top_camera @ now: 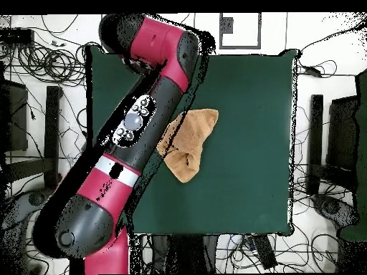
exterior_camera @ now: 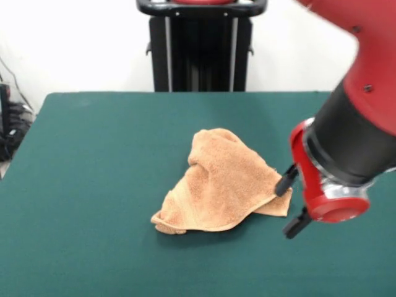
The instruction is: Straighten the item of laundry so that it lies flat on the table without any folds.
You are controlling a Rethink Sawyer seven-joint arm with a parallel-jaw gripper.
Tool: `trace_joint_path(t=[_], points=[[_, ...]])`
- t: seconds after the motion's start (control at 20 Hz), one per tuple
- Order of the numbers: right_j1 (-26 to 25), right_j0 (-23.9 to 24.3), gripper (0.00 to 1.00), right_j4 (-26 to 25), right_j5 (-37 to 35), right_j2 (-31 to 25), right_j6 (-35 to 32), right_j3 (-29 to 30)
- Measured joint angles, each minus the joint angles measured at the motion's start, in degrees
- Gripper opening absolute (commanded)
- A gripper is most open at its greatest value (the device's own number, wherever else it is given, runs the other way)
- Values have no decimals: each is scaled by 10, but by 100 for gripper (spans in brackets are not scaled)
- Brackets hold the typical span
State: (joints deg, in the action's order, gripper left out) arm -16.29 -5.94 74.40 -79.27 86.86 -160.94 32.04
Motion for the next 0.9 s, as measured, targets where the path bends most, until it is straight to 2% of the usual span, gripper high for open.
trace_joint_path(t=[0.2, 0.6, 0.9], points=[[3, 7, 100, -32, 13, -37, 0, 2], [25, 28, 100, -130, 28, -130, 0, 4], [38, 37, 100, -178, 35, -174, 0, 4]])
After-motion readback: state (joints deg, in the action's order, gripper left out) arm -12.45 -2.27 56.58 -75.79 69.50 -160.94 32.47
